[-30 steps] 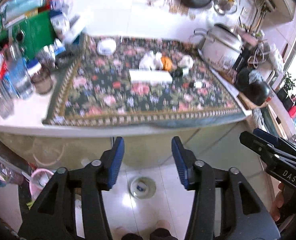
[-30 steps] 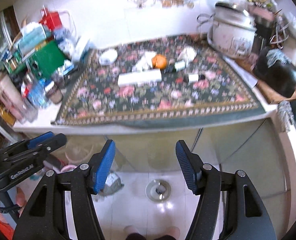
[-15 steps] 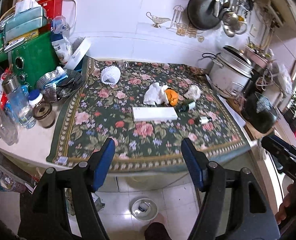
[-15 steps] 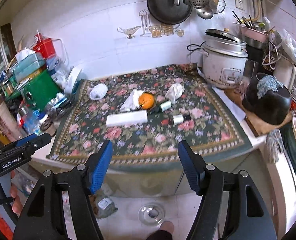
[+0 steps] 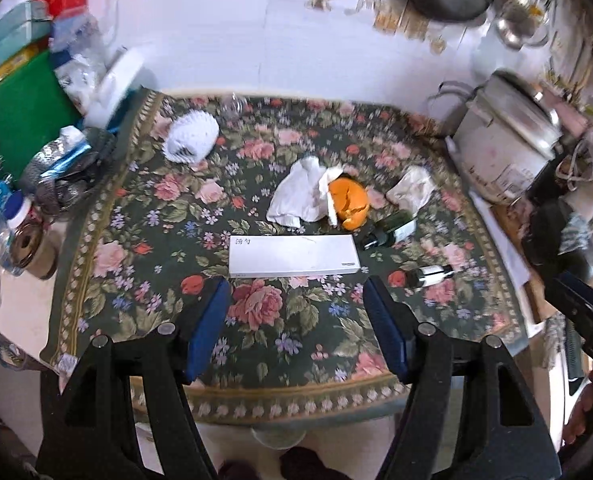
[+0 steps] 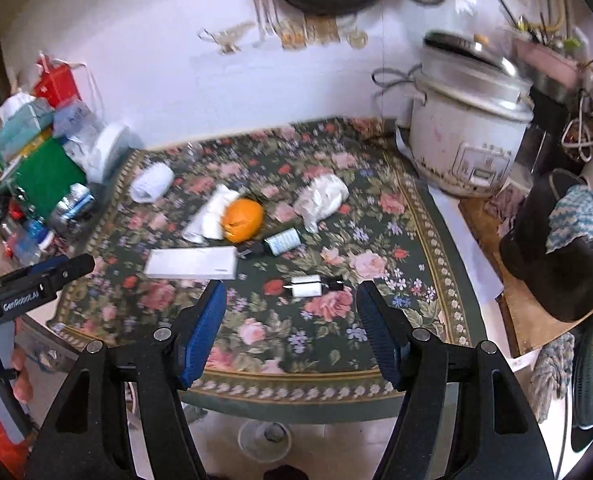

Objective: Collect trash
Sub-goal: 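Grasp the white box with the left tool while the right tool grasps a small clear bottle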

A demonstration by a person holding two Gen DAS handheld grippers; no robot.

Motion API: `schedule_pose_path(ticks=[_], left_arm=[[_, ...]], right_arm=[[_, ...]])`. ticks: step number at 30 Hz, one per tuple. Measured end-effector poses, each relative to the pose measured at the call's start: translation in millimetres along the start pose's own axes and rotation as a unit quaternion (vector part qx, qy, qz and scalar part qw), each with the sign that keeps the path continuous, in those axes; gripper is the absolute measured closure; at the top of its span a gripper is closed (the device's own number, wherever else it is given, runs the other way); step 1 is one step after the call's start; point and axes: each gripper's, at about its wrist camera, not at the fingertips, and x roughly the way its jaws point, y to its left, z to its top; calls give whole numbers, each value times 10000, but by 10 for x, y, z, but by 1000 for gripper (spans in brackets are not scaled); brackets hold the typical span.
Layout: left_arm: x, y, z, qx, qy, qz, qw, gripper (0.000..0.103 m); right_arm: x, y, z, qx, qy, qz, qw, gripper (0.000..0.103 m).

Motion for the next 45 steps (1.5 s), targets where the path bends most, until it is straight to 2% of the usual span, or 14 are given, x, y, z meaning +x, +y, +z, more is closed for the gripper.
schedule_pose_path(ticks=[3, 6, 11, 20, 25, 28, 38, 40, 45], left_arm=[[310, -35, 109, 152, 192, 119, 9996, 35], [632, -44, 220, 290, 416, 102, 9987, 35], [1208, -23, 410, 334, 821, -201, 9959, 35], [1877, -41, 550, 973, 1305, -499, 9854, 35], [1943, 17, 403, 1039, 1469, -765, 9807, 35], [1893, 82, 310, 916, 1466, -939, 9805, 35], [1553, 0, -66, 948, 1702, -1105, 9746, 35], [1518, -56, -131, 990, 1734, -1084, 9739, 35], [1557, -230, -221, 1295, 1677, -715, 9747, 35]], right_arm=[[204, -120, 2, 137, 222, 119, 9996, 39], [391, -216, 29, 200, 413, 41, 9989, 39], [622, -328, 73, 453, 610, -43, 9971, 39], [1006, -268, 77, 911, 1041, -407, 9895, 39], [1225, -229, 57, 1158, 1215, -349, 9852, 39], [1368, -216, 53, 1201, 1325, -323, 9833, 39], [1718, -313, 25, 1566, 1556, -113, 9753, 39], [1772, -297, 22, 1542, 1582, -103, 9752, 39], [1886, -252, 51, 1492, 1576, -131, 9761, 41]])
